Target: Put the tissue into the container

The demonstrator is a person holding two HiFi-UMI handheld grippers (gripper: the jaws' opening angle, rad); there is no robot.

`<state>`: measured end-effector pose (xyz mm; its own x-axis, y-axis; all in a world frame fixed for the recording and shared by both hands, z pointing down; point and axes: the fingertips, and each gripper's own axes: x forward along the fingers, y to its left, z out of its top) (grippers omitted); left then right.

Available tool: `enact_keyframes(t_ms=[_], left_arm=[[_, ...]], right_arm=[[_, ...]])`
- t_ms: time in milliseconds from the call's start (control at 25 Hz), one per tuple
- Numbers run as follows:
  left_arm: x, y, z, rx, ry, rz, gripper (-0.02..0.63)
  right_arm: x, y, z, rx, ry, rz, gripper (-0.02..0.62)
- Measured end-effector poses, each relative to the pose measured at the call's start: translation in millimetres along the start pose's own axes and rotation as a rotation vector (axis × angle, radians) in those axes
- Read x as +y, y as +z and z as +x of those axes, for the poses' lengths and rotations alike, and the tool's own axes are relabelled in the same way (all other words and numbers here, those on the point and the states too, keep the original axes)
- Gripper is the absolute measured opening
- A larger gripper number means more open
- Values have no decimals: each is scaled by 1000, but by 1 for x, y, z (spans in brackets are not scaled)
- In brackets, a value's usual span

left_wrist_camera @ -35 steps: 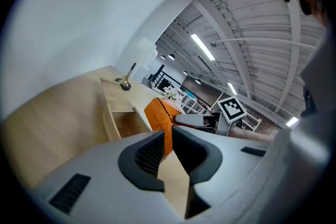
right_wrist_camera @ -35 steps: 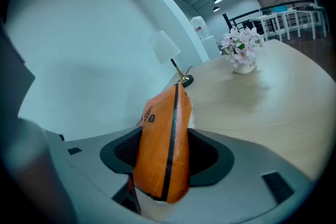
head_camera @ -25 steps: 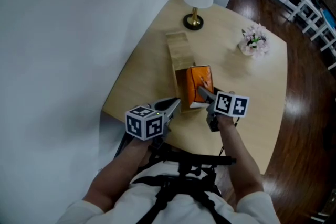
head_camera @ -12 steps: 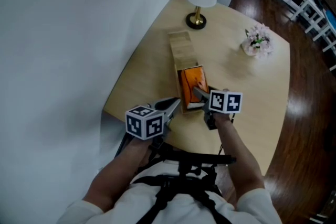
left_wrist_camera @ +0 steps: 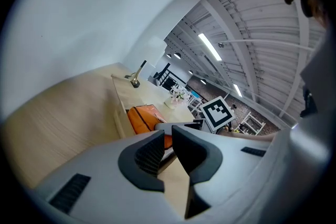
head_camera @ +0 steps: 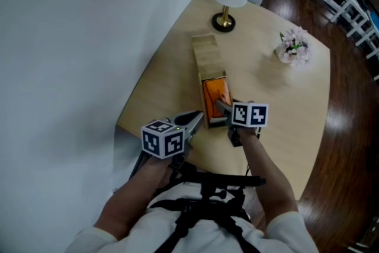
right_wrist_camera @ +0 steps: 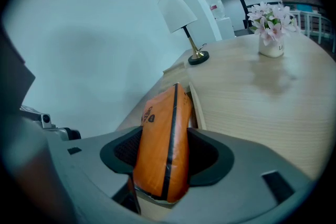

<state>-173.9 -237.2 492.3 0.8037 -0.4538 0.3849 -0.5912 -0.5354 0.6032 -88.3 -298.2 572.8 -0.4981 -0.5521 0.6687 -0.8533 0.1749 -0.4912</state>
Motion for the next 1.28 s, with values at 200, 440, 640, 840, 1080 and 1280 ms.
enact_keyframes(t_ms=[200, 440, 640, 840, 1080, 1280], left_arm=[[2, -3, 1, 5, 0, -13, 28], [2, -7, 2, 14, -1, -17, 28], [4, -7, 1, 17, 1, -19, 28], [5, -9, 2, 26, -1, -22, 28], [8, -9, 5, 29, 1, -26, 28], [6, -7, 5, 28, -3, -26, 28]], right_arm=[[0, -1, 9, 24, -24, -17, 267], [1, 0, 12, 41, -55, -39, 295], [3, 0, 11, 54, -34, -17, 302], [6, 0, 8, 65, -11, -1, 305], [6, -4, 10, 119, -32, -33, 318], [5, -1, 7, 125, -42, -14, 316]])
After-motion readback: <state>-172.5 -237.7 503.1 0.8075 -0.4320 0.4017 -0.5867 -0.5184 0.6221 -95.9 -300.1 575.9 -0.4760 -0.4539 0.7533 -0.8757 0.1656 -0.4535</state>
